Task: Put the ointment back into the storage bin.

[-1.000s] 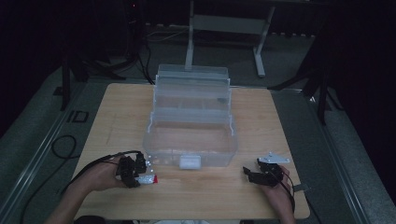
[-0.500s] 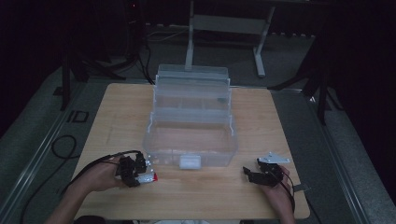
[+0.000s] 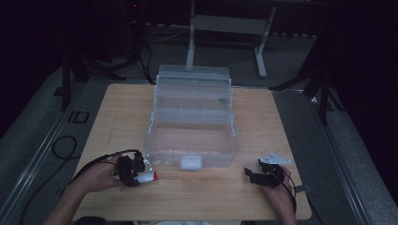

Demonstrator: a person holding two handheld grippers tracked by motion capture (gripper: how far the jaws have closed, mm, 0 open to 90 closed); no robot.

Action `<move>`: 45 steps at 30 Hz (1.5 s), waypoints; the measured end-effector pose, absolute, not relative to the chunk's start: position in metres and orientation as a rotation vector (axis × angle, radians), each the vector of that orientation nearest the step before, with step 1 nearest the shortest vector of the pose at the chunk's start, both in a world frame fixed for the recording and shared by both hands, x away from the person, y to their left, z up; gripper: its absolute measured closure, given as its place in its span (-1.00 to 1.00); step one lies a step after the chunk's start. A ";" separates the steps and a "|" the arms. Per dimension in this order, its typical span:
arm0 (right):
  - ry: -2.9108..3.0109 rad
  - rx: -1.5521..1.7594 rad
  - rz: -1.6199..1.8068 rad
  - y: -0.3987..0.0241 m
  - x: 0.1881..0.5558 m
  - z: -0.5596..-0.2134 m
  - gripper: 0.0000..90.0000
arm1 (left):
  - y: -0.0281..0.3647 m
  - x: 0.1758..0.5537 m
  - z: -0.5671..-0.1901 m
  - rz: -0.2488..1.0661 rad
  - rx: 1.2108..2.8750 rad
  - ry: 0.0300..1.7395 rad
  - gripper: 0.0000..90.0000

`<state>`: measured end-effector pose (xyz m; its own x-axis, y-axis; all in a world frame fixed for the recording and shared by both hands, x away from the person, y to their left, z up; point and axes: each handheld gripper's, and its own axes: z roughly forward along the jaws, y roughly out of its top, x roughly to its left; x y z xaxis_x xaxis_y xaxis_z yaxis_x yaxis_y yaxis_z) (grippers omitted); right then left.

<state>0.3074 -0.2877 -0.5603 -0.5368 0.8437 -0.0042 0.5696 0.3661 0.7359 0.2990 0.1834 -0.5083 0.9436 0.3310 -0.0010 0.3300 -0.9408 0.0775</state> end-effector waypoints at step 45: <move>2.251 1.233 0.985 -0.288 0.307 -0.560 -0.43 | 0.194 0.291 -0.461 0.104 2.974 0.465 0.57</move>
<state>0.3074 -0.2877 -0.5603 -0.5366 0.8438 -0.0040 0.5697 0.3659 0.7359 0.2907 0.1938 -0.4609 0.9501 0.3082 0.0483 0.2992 -0.9442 0.1378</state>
